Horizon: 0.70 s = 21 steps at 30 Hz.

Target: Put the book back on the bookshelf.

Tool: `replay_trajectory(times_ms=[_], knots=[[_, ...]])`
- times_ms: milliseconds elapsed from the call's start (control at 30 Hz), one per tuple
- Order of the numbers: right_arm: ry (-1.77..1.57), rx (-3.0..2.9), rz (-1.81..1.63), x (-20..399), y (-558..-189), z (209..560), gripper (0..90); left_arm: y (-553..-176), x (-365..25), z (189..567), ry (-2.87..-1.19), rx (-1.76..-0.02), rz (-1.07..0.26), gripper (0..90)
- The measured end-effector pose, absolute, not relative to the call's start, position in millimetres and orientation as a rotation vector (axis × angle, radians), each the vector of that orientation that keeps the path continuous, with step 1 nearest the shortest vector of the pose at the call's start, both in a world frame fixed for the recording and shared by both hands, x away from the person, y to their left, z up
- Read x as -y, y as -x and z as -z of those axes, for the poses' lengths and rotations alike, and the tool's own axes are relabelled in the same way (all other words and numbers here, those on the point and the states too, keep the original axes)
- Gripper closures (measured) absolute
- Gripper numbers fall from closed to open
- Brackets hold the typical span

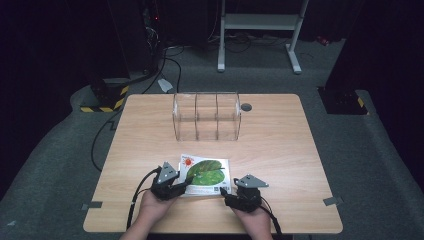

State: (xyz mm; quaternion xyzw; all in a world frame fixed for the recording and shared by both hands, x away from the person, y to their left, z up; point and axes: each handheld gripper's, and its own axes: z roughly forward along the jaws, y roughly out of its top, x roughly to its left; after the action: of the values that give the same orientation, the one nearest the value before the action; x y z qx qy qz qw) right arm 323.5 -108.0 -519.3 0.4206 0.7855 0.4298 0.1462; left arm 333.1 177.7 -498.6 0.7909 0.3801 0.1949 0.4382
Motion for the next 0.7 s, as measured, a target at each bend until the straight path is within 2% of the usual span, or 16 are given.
replay_trajectory(times_ms=[233,700], knots=[[-1.206,-2.222,-1.282,114,-326,516,36.2,-326,-175,495,-1.949,-0.892,-0.552,59.8],[-1.203,-2.239,-1.28,113,-328,515,29.1,-316,-172,490,-1.955,-0.773,-0.653,61.5]])
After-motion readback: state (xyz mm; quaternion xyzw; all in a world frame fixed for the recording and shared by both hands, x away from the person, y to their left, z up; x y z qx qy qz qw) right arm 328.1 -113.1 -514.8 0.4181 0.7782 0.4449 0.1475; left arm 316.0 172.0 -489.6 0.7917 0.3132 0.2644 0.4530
